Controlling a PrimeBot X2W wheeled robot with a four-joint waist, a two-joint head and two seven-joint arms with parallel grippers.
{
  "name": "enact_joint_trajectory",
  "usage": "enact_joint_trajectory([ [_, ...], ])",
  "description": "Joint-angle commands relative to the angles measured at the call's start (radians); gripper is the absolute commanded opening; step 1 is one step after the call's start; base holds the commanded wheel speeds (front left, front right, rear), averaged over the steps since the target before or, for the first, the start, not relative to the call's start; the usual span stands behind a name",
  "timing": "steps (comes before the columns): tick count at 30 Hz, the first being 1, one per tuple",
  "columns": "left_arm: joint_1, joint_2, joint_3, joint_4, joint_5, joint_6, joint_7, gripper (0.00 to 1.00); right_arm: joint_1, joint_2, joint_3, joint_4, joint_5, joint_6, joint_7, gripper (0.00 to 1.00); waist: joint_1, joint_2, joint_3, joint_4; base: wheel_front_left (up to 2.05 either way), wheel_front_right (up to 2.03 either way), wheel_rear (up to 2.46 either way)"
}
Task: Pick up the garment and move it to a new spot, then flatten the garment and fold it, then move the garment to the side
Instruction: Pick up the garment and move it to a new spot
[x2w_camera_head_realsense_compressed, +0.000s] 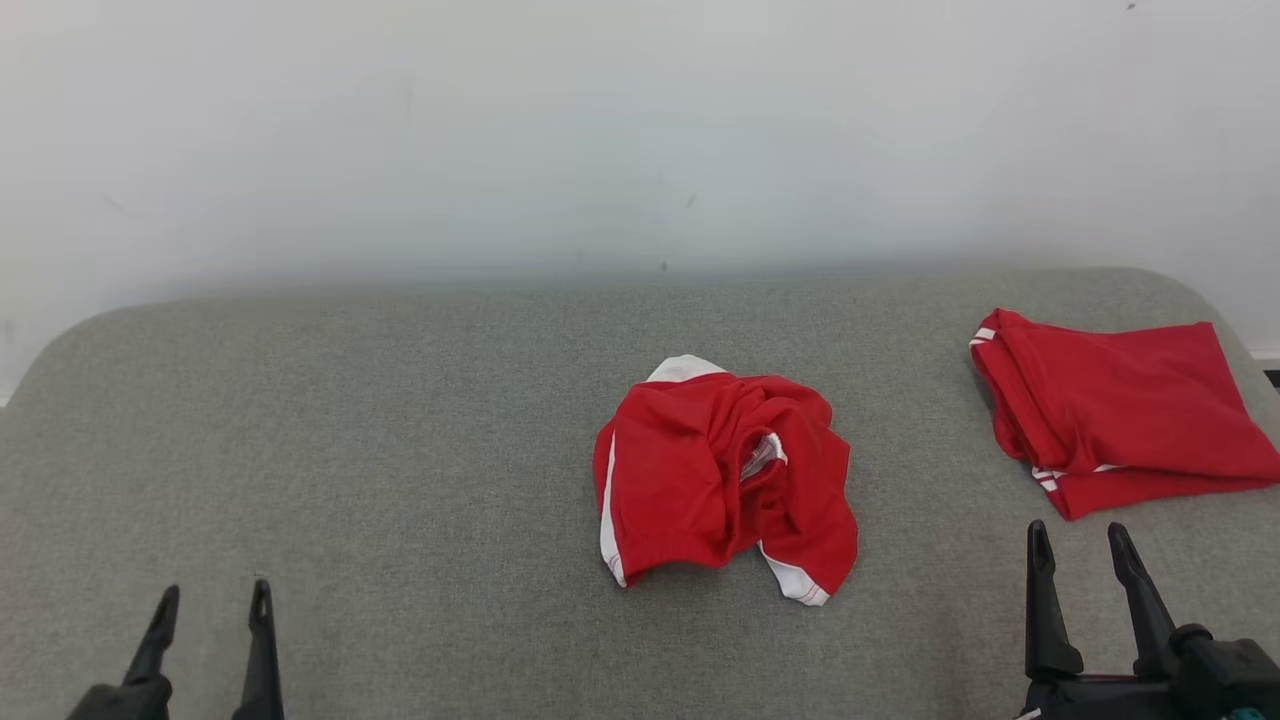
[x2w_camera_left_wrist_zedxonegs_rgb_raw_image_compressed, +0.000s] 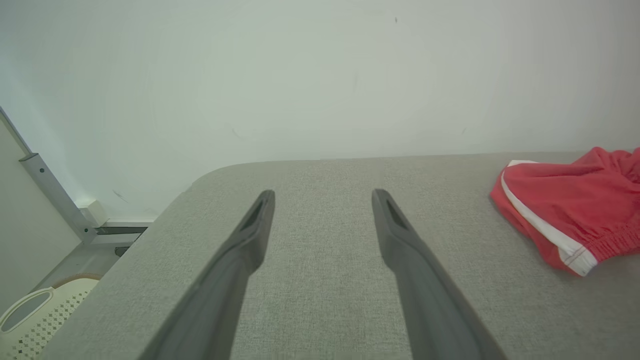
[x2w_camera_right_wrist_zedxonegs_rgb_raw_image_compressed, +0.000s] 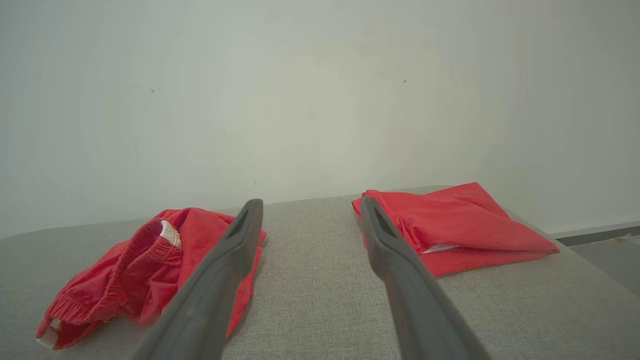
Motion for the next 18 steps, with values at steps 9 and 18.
enact_joint_trajectory([
  [9, 0.015, -0.026, -0.017, 0.013, 0.008, 0.009, -0.017, 1.0, 0.01, 0.002, 0.01, 0.003, 0.009, 0.0, 0.0, 1.0, 0.0, 0.0, 0.002, 0.01, 0.0, 0.0, 0.0],
  [18, 0.007, -0.035, -0.016, 0.023, 0.008, 0.011, -0.034, 1.0, 0.01, 0.003, 0.032, 0.005, 0.01, 0.0, 0.0, 1.0, 0.0, 0.0, 0.004, 0.004, 0.0, 0.0, 0.0],
])
